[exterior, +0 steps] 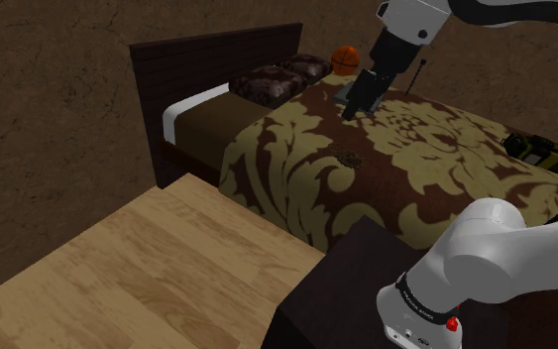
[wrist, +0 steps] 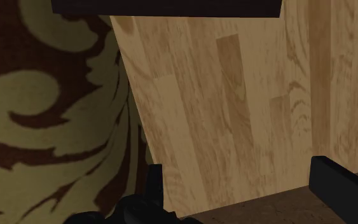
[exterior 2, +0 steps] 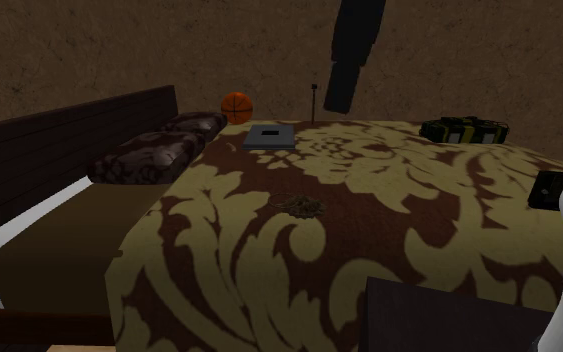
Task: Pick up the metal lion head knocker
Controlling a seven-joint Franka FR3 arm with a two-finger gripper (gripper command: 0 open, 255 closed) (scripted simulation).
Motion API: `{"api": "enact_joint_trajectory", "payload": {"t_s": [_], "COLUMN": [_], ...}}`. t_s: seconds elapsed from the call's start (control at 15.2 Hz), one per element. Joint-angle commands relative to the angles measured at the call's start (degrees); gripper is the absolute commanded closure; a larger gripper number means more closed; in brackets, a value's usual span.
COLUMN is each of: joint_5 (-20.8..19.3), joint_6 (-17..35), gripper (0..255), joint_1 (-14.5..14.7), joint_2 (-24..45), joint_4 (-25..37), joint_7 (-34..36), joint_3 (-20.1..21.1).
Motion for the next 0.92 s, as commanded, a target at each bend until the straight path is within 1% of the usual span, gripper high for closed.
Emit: {"api": "enact_joint_trajectory", "payload": {"t_s": [0.0, 0.46, 0.86], "joint_5": [0.0, -3.8, -6.3], "joint_6": [0.0, 8.9, 16.9], "gripper": [0, 0, 0], "joint_1": [0.0, -2.2, -3.8], "joint_2": [0.0, 5.3, 12.9], "joint_4": [0.0, -4.6, -5.7], "joint_7": [0.0, -7.9, -14.5], "joint_3": [0.0, -6.6, -12.3]}}
